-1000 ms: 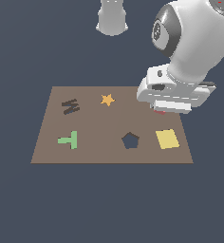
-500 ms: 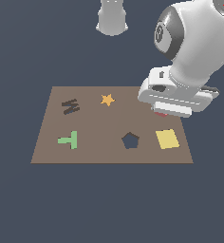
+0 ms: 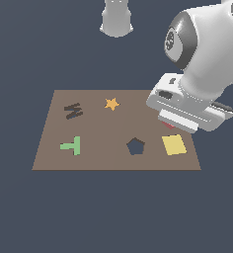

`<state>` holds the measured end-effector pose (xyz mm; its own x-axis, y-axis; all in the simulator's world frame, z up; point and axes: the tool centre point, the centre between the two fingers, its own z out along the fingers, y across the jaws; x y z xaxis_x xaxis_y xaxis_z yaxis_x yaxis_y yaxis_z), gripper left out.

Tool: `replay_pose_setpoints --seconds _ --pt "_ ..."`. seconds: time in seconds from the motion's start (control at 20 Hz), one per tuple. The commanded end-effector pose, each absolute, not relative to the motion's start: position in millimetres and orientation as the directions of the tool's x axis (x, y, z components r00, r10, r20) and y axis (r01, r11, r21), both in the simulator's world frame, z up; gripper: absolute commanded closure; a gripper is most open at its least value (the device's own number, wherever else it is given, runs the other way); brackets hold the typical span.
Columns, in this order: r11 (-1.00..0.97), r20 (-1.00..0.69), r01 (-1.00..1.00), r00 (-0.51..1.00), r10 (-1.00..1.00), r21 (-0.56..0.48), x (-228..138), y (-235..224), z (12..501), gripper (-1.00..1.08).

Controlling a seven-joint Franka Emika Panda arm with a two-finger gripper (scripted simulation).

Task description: Insert a designated object into the corresponding slot on a board.

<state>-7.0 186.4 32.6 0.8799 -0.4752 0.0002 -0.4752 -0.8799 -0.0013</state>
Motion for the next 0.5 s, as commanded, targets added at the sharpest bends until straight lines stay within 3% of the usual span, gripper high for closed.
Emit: replay_pose_setpoints --seconds 0.0,0.45 --pt "-0.833 0.000 -0.554 0.833 -0.554 -0.002 3 185 33 1.08" --pt "-0.549 0.000 -0.836 0.549 -0.836 -0.003 42 169 36 1.08"
